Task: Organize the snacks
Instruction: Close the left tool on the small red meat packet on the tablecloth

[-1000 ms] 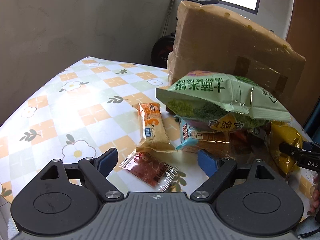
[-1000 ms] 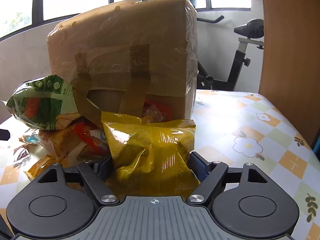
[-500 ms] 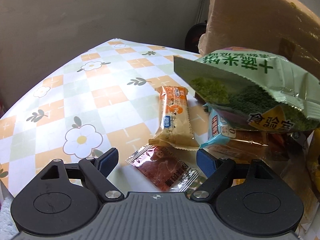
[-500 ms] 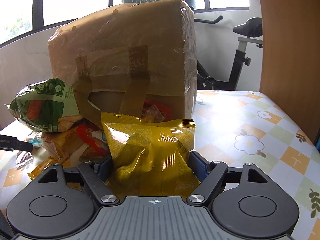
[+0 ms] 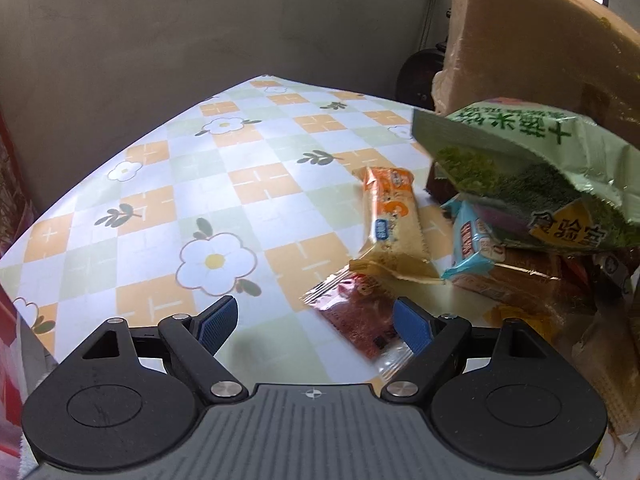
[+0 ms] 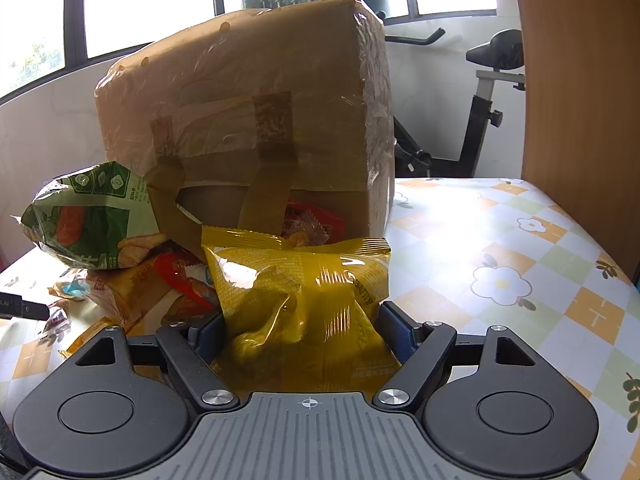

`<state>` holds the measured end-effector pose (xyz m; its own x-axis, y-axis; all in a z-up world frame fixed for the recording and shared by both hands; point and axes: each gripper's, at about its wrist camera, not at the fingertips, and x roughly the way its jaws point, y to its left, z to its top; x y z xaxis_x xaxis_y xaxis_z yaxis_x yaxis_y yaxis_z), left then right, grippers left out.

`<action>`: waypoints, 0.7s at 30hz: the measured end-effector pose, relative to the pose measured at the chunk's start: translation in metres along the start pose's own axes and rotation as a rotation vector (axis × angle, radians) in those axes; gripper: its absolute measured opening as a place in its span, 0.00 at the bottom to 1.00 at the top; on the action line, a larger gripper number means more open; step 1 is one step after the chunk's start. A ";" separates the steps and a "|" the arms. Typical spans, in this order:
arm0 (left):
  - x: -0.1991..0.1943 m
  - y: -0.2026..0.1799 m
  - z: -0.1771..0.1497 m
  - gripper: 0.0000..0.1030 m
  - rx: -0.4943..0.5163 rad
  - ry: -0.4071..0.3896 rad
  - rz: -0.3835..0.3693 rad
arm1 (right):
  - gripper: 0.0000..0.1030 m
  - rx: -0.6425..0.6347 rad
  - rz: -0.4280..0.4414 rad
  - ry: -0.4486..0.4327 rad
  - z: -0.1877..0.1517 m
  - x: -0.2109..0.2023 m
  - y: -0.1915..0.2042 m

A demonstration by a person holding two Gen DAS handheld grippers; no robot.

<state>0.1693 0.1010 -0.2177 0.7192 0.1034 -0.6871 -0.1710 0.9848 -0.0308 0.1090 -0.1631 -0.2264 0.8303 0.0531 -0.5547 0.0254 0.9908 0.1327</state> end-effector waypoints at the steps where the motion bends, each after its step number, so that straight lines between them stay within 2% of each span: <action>1: 0.000 -0.005 0.001 0.84 0.018 -0.008 -0.016 | 0.74 0.000 0.000 0.000 0.000 0.000 0.000; 4: 0.011 -0.029 0.005 0.85 0.104 -0.020 -0.031 | 0.74 0.000 -0.001 0.000 0.000 0.000 0.000; 6: 0.019 -0.036 0.005 0.85 0.128 -0.010 0.005 | 0.74 0.001 0.000 -0.001 0.000 0.000 0.000; 8: 0.023 -0.033 0.004 0.88 0.100 0.001 0.017 | 0.74 0.004 0.002 -0.001 0.000 0.000 0.000; 21: 0.006 -0.003 -0.001 0.88 0.037 0.027 0.080 | 0.74 0.014 0.008 -0.002 -0.001 0.000 -0.001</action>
<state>0.1734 0.0981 -0.2228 0.6858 0.1789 -0.7055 -0.2019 0.9780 0.0517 0.1089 -0.1637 -0.2272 0.8316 0.0610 -0.5521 0.0263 0.9885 0.1489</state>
